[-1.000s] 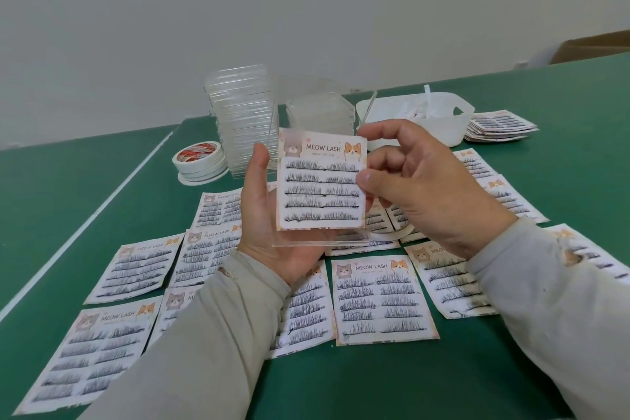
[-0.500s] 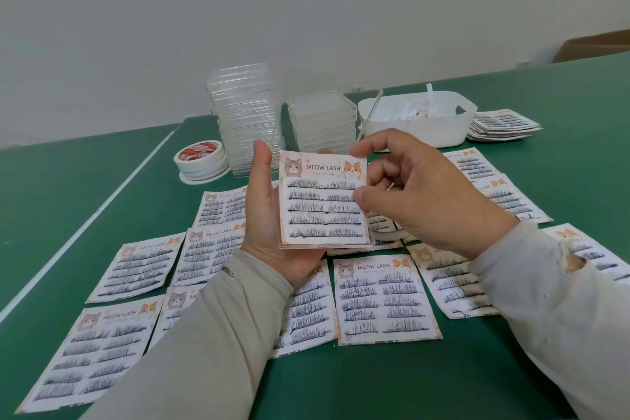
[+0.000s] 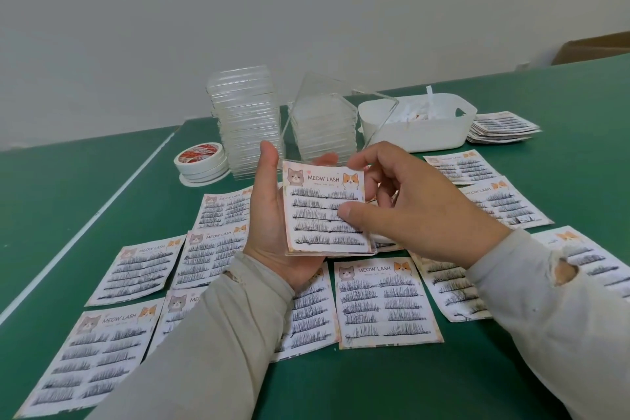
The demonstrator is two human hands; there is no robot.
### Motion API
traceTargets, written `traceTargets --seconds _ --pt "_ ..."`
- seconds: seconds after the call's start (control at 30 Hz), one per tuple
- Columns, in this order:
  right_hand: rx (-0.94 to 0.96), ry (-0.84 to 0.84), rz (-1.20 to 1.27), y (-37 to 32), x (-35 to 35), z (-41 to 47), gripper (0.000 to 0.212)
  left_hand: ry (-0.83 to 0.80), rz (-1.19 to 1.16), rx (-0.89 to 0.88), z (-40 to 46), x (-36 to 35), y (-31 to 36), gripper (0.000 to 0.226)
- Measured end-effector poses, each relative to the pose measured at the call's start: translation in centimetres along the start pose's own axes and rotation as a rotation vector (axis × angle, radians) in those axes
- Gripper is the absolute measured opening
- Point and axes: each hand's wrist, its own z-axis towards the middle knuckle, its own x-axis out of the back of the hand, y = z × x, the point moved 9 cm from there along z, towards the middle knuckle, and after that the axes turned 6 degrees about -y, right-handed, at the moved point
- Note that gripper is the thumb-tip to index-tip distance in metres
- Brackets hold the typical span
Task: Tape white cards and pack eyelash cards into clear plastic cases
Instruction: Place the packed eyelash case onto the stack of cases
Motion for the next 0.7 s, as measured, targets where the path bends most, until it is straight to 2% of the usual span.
traceTargets --seconds 0.2,0.33,0.5,0.7 --pt "-0.010 -0.008 -0.083 -0.3 -0.2 -0.2 0.043 -0.004 0.021 -0.028 0.1 0.1 0.3 0.076" --pt "0.001 -0.033 -0.216 -0.6 -0.5 -0.3 0.052 -0.034 0.004 -0.036 0.2 -0.1 0.3 0.079" --pt "0.124 0.049 -0.248 -1.7 0.0 -0.7 0.022 -0.034 -0.014 -0.048 0.0 -0.2 0.7 0.078" --pt "0.352 0.075 -0.531 -4.5 -0.9 -1.6 0.013 0.022 0.053 -0.065 -0.3 -0.3 0.8 0.077"
